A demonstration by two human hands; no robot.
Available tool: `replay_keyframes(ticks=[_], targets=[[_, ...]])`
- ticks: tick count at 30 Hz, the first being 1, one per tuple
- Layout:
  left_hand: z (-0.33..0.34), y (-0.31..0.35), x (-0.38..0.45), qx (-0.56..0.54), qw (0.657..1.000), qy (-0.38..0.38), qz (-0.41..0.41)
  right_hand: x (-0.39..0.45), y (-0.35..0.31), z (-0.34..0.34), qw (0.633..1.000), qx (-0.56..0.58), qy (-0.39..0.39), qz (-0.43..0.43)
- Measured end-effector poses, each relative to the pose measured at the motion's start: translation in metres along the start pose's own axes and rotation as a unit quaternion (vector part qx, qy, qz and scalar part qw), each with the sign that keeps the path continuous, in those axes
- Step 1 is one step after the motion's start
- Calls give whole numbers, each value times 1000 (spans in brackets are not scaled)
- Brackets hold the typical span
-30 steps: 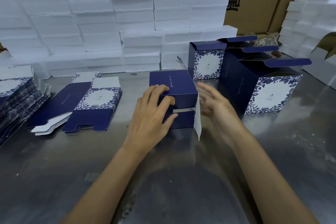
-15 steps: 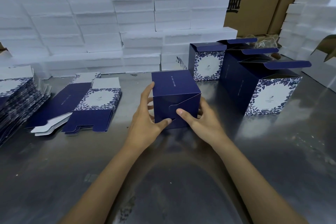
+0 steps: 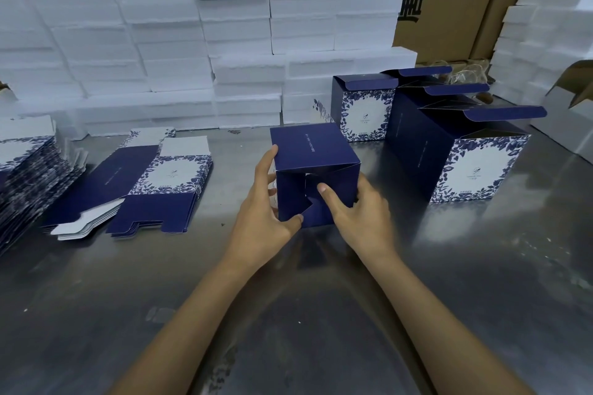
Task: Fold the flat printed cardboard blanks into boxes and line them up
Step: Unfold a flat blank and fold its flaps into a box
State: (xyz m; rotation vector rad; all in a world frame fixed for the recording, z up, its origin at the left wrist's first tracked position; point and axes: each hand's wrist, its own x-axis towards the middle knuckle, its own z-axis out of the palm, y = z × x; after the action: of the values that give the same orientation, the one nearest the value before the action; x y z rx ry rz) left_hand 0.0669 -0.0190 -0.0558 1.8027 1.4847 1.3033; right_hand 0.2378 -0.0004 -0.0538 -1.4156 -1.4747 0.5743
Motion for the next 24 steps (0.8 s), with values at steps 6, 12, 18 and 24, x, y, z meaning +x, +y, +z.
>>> replay_keyframes(ticks=[6, 12, 18, 24], targets=[[1, 8, -3, -24, 1000, -12, -7, 0, 0, -3, 1000, 26, -7, 12], [-5, 23, 1, -220, 969, 23, -113, 2, -8, -7, 974, 199, -92, 58], [-7, 23, 4, -313, 939, 69, -124, 4, -20, -12, 937, 282, -119, 169], [-18, 32, 1, -209, 975, 69, -27, 16, -10, -28, 943, 311, -74, 87]])
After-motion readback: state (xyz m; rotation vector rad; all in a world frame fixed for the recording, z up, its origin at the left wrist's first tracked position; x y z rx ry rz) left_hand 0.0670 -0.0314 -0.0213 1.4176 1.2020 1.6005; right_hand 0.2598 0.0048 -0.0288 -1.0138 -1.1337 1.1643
